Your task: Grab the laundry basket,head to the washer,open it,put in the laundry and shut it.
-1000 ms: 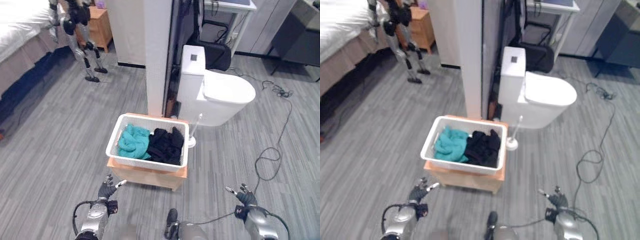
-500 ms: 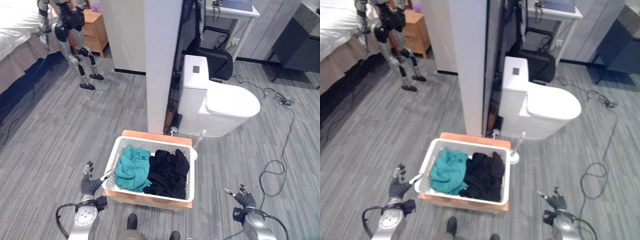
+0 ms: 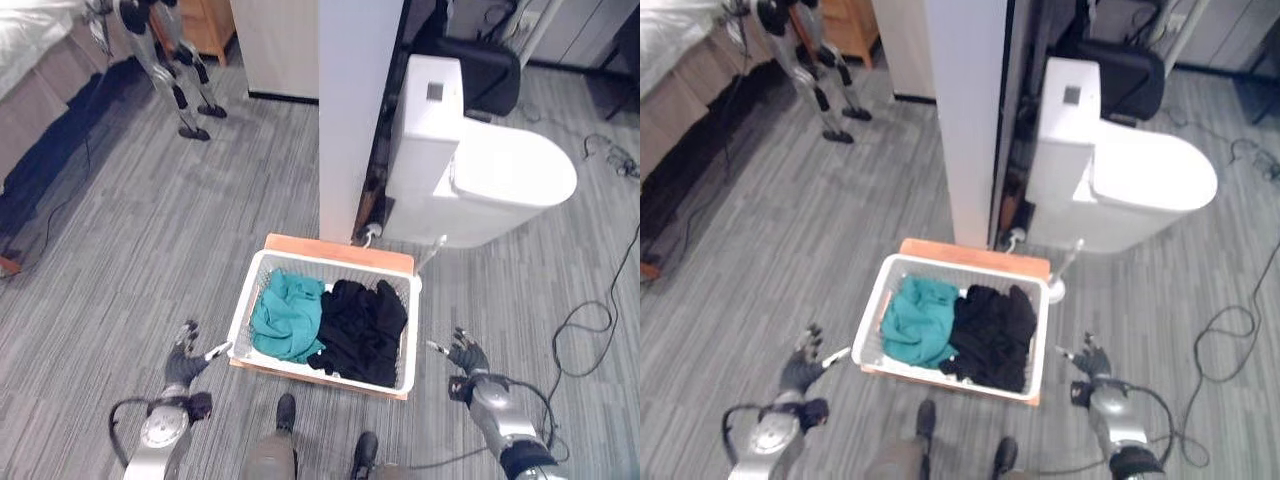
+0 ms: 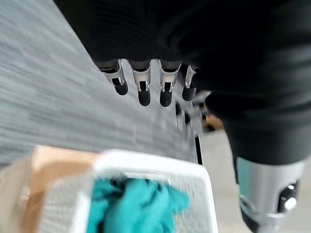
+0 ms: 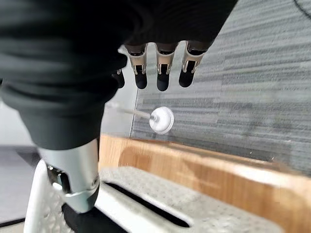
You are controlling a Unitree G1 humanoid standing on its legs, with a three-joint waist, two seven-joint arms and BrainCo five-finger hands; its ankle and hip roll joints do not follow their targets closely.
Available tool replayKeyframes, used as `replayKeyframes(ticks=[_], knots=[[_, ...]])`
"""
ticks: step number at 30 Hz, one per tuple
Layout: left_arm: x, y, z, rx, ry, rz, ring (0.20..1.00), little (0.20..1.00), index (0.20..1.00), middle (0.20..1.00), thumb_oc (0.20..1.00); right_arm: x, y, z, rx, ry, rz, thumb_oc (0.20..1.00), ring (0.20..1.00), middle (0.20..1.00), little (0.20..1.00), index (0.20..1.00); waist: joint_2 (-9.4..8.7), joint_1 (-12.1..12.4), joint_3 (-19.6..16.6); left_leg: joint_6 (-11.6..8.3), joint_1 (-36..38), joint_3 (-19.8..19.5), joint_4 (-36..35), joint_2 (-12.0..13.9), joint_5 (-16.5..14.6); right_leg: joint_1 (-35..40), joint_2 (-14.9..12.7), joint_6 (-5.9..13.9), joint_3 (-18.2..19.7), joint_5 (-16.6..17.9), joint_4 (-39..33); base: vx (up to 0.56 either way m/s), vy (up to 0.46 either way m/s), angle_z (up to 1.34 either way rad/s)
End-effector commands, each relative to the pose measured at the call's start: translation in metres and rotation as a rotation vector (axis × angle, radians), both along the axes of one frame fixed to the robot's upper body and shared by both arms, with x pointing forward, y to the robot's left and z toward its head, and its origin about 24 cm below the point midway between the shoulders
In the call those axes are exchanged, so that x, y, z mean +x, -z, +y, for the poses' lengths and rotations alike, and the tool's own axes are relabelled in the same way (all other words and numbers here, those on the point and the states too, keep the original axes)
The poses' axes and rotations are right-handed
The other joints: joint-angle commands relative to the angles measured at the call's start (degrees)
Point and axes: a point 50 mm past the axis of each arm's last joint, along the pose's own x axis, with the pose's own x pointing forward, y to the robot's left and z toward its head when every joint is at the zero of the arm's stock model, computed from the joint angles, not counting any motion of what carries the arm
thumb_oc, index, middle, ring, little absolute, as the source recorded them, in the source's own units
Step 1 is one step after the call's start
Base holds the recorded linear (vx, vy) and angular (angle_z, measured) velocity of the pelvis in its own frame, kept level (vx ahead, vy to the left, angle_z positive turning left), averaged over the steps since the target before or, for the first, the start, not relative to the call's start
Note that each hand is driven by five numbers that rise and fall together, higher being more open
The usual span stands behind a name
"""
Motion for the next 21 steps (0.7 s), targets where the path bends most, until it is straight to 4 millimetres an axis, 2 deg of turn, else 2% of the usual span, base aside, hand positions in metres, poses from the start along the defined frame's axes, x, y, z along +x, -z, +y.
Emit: replayKeyframes(ticks=[1,2,3,5,10,16,21], knots=[[0.024,-0.027,0.01,0.073,0.019,-0.095,1.0,1.0,1.0,1.0,1.0,0.033,-0.037,0.005,-0.055,-0.062,-0.142,1.0,1.0,1.0,1.0,1.0,-2.5,-0.25,1.84,-0.13,-0.5,-1.23,3.11,2.54,-4.49,-6.6,-6.25,4.14,0.83,6.82,-0.68,-0.09,0.011,0.09],[0.038,-0.039,0.008,0.093,0.028,-0.137,1.0,1.0,1.0,1.0,1.0,0.042,-0.045,0.012,-0.054,-0.083,-0.171,1.0,1.0,1.0,1.0,1.0,-2.86,-0.53,2.65,-0.25,-1.99,-1.28,2.7,2.59,-3.87,-8.03,-6.19,4.13,0.66,7.24,-0.87,-0.09,0.011,0.08],[0.038,-0.039,0.008,0.093,0.028,-0.138,1.0,1.0,1.0,1.0,1.0,0.042,-0.045,0.012,-0.054,-0.083,-0.171,1.0,1.0,1.0,1.0,1.0,-2.86,-0.54,2.63,-0.25,-2.03,-1.29,2.72,2.58,-3.87,-8.07,-6.19,4.13,0.65,7.24,-0.86,-0.11,-0.003,0.08],[0.057,-0.058,0.004,0.122,0.036,-0.198,1.0,1.0,1.0,1.0,1.0,0.055,-0.058,0.024,-0.053,-0.112,-0.216,1.0,1.0,1.0,1.0,1.0,-3.62,-0.77,4.31,-0.46,-4.05,-1.27,2.86,2.58,-3.31,-9.75,-6.21,4.2,0.56,7.96,-0.86,-0.08,-0.011,0.01],[0.076,-0.072,0.0,0.15,0.045,-0.225,1.0,1.0,1.0,1.0,1.0,0.072,-0.073,0.045,-0.029,-0.157,-0.26,1.0,1.0,1.0,1.0,1.0,-4.13,-0.78,6.45,-0.68,-5.9,-1.3,3.21,2.74,-2.72,-11.28,-6.4,4.24,0.42,8.46,-0.85,-0.05,-0.005,0.01],[0.081,-0.078,0.007,0.178,0.001,-0.234,1.0,1.0,1.0,1.0,1.0,0.081,-0.083,0.066,0.041,-0.203,-0.306,1.0,1.0,1.0,1.0,1.0,-4.27,-0.62,8.19,-0.93,-6.85,-0.93,3.59,2.8,-2.49,-12.41,-6.57,4.23,0.61,9.03,-0.73,-0.01,-0.003,-0.02],[0.078,-0.083,0.018,0.232,-0.016,-0.239,1.0,1.0,1.0,1.0,1.0,0.082,-0.088,0.069,0.02,-0.23,-0.323,1.0,1.0,1.0,1.0,1.0,-3.69,-0.42,9.41,-1.01,-7.18,-0.96,4.25,2.87,-2.9,-12.79,-6.77,4.12,0.6,8.83,-0.16,-0.01,-0.003,-0.04]])
